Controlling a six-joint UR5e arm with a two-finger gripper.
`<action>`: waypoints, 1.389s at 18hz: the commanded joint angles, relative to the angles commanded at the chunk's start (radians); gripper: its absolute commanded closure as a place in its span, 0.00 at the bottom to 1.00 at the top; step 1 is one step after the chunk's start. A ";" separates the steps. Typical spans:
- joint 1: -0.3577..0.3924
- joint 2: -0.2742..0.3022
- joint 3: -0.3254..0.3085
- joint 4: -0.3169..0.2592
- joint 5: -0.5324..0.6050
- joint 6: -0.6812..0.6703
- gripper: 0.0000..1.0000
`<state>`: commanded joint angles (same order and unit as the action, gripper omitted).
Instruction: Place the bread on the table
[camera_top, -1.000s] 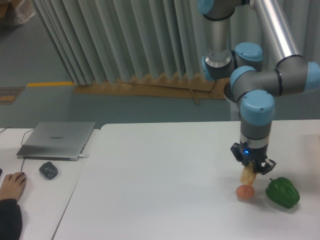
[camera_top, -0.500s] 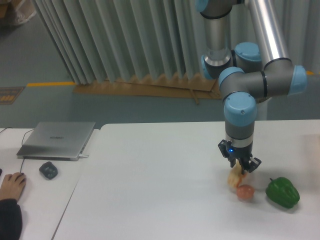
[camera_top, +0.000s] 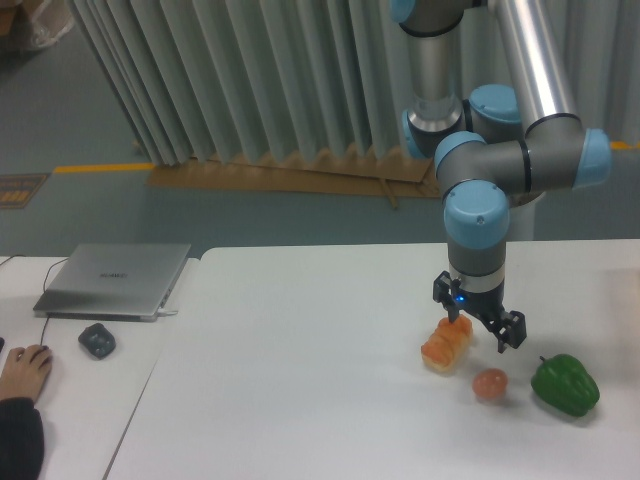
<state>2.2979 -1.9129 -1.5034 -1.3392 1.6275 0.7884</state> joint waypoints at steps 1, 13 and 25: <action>0.003 0.000 0.012 0.000 0.003 0.006 0.00; 0.163 0.015 0.006 0.037 0.057 0.305 0.00; 0.347 0.035 -0.001 0.026 0.048 0.656 0.00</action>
<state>2.6444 -1.8776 -1.5048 -1.3131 1.6751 1.4446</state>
